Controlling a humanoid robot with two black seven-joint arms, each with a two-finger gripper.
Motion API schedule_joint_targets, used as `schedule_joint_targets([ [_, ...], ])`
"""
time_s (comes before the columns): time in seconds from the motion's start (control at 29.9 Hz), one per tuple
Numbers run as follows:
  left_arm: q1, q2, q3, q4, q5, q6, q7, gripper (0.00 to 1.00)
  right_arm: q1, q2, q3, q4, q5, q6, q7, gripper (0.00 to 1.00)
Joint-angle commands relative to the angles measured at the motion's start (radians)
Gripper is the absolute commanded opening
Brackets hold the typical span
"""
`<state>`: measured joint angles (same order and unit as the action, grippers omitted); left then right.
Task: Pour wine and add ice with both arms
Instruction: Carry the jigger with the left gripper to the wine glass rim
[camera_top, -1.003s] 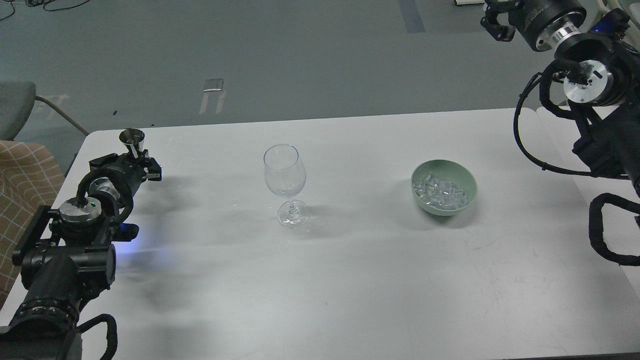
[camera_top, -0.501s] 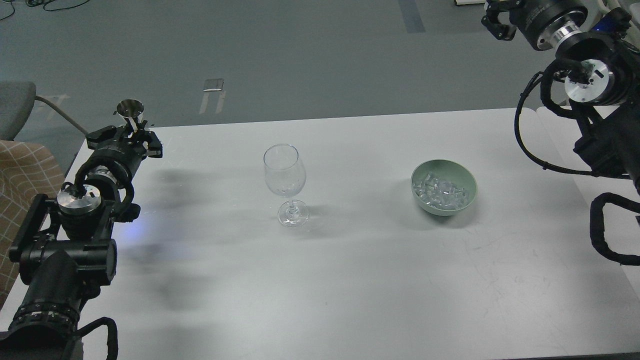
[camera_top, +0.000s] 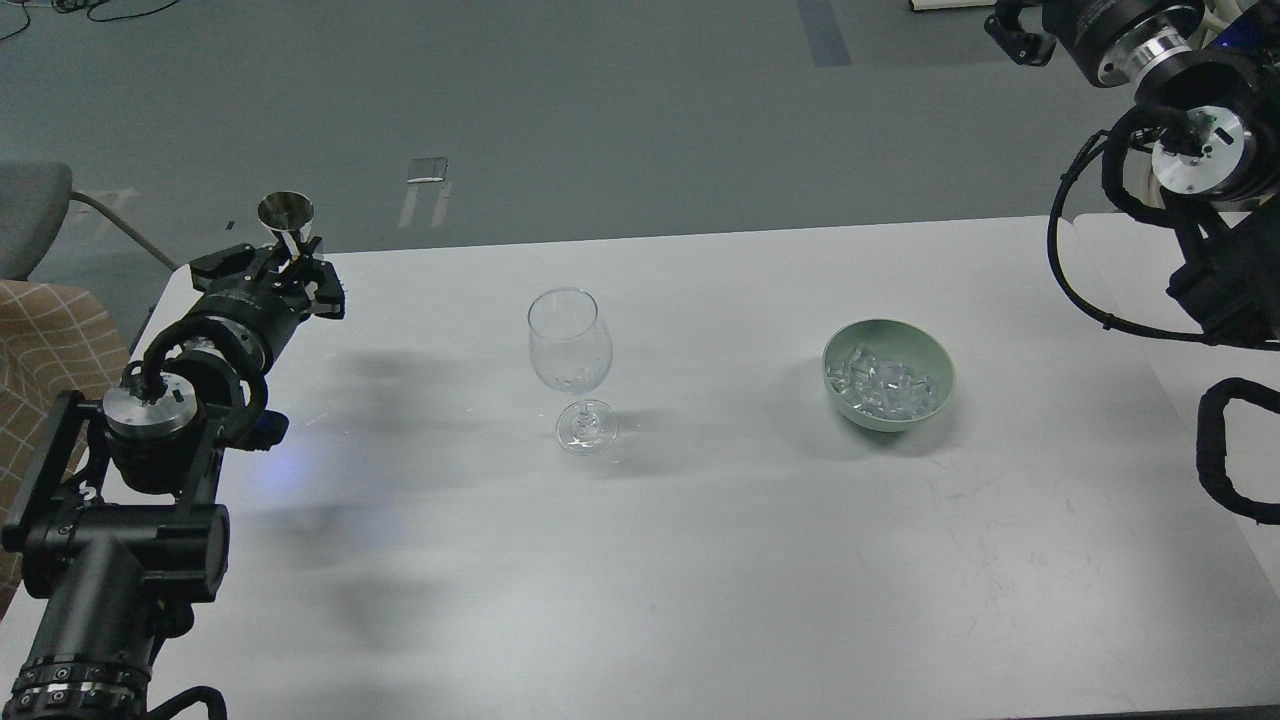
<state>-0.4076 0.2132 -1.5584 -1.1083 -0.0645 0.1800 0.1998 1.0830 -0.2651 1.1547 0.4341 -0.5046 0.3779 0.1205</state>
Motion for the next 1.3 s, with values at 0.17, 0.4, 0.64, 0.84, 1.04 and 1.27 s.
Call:
schedule_joint_targets([
  [0.17, 0.076, -0.023, 0.015, -0.303, 0.006, 0.22, 0.084, 0.0, -0.003, -0.014, 0.0, 0.009, 0.0, 0.001, 0.001, 1.0],
  [0.4, 0.171, -0.025, 0.018, -0.517, 0.014, 0.309, 0.113, 0.0, -0.008, -0.04, 0.003, 0.017, 0.003, -0.001, -0.004, 1.0],
  [0.64, 0.223, -0.012, 0.06, -0.584, 0.014, 0.309, 0.112, 0.0, -0.009, -0.042, 0.003, 0.017, 0.003, 0.001, -0.002, 1.0],
  [0.84, 0.228, -0.009, 0.113, -0.61, 0.076, 0.309, 0.115, 0.0, -0.009, -0.042, 0.003, 0.017, 0.003, 0.001, -0.002, 1.0],
  [1.04, 0.222, -0.026, 0.165, -0.642, 0.095, 0.309, 0.112, 0.0, -0.017, -0.042, 0.003, 0.017, 0.003, 0.003, -0.002, 1.0],
  [1.27, 0.216, -0.037, 0.227, -0.643, 0.159, 0.309, 0.115, 0.0, -0.017, -0.042, 0.003, 0.032, 0.003, 0.001, -0.001, 1.0],
])
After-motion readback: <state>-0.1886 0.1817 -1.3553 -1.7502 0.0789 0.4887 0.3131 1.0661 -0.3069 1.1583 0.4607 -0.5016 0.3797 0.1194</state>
